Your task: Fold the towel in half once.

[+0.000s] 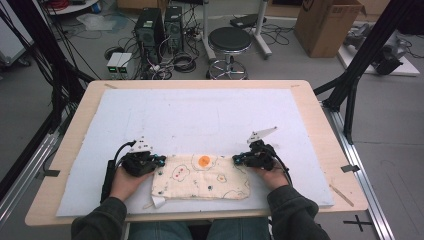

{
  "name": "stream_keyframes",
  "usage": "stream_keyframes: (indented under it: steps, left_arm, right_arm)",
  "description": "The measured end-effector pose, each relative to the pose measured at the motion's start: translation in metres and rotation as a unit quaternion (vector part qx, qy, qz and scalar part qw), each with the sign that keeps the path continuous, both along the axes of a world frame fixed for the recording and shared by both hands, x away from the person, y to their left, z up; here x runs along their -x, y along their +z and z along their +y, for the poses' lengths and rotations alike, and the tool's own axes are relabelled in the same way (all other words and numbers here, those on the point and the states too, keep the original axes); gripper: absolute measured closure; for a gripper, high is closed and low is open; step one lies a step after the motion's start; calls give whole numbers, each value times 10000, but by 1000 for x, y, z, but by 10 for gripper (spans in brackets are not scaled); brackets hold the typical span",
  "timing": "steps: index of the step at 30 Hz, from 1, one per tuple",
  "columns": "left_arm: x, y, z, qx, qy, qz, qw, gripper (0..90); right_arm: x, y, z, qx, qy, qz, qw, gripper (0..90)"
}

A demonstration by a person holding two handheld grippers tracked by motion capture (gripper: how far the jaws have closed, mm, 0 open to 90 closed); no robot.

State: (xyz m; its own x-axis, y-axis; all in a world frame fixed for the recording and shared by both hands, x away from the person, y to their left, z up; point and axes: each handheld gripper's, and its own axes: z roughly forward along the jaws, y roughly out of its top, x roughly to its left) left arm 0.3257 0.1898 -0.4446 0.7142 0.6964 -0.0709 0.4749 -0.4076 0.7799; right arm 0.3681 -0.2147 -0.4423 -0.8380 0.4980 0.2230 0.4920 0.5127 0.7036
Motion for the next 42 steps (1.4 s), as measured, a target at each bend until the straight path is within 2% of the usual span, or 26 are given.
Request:
stream_keyframes:
  steps: [4, 8, 9, 13, 15, 20, 22, 24, 25, 27, 34, 42]
  left_arm:
    - [1, 0, 1, 30, 14, 20, 10000, 866]
    - [1, -2, 3, 51, -14, -23, 10000, 865]
    - [1, -2, 3, 115, 5, 2, 9999, 864]
    - [2, 0, 2, 65, -57, -15, 10000, 825]
    - [3, 1, 2, 142, -113, -22, 9998, 765]
    - [6, 9, 3, 326, -114, -95, 9994, 691]
    - [6, 13, 4, 480, -97, -109, 9987, 657]
    - [6, 17, 6, 511, -142, -93, 9985, 620]
    - [7, 19, 6, 594, -139, -100, 9981, 601]
    - [7, 24, 7, 743, -167, -112, 9970, 576]
    - [8, 28, 9, 939, -138, -92, 9954, 495]
    - [9, 29, 10, 968, -97, -130, 9952, 467]
  right_arm:
    - [2, 0, -4, 63, -38, -40, 10000, 865]
    - [3, -2, -14, -88, -132, 19, 9999, 862]
    - [3, -2, -15, -99, -148, 14, 9998, 857]
    - [6, -1, -13, -69, -111, -93, 9999, 808]
    - [8, 2, -12, -134, -110, -144, 9997, 775]
    - [10, 8, -15, -371, -206, -316, 9986, 683]
    - [11, 11, -17, -479, -228, -310, 9981, 628]
    - [11, 12, -17, -542, -244, -316, 9977, 579]
    - [11, 13, -17, -590, -230, -312, 9975, 555]
    - [12, 14, -16, -580, -210, -314, 9976, 526]
    - [16, 19, -8, -538, -148, -453, 9974, 418]
    - [20, 22, -6, -575, -136, -566, 9966, 357]
